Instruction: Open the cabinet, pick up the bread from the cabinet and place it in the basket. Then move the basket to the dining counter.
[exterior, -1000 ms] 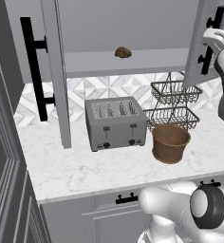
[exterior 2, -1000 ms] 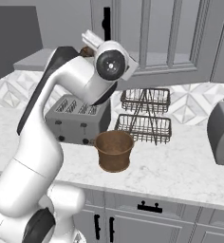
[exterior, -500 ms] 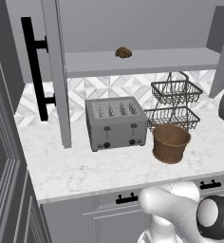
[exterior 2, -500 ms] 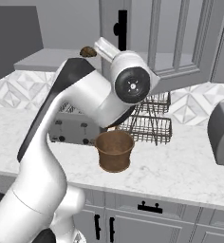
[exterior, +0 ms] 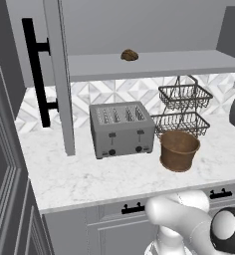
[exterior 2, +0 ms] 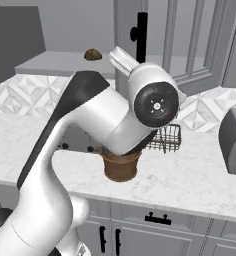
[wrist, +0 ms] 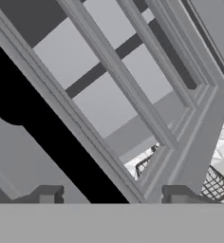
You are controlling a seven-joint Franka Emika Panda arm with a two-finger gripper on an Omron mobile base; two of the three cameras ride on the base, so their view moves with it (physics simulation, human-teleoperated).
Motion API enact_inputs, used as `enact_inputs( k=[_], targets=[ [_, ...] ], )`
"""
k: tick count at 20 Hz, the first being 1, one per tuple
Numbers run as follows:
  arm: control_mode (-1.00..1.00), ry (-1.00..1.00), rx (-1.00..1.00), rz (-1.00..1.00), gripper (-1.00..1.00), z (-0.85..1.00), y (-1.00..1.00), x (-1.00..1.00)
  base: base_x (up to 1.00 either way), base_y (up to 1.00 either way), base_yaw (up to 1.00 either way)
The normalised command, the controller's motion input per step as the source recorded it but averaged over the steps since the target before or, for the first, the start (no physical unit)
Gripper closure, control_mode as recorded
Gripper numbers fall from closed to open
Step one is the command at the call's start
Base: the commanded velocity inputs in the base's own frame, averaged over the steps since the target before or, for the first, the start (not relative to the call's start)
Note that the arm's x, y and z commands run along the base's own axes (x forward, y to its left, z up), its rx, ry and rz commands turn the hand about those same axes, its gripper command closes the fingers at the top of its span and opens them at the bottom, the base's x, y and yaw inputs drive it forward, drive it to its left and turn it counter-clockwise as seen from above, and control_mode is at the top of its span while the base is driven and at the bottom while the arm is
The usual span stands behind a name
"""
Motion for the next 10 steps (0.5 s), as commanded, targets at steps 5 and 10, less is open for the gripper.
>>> enact_inputs(
  k=[5, 10],
  targets=[
    [-1.0, -0.02, 0.0, 0.0, -1.0, -0.45, 0.09, -0.79, 0.0, 0.0, 0.0],
    [-1.0, 0.04, 0.0, -0.03, -1.0, -0.07, 0.58, -0.43, 0.0, 0.0, 0.0]
  ],
)
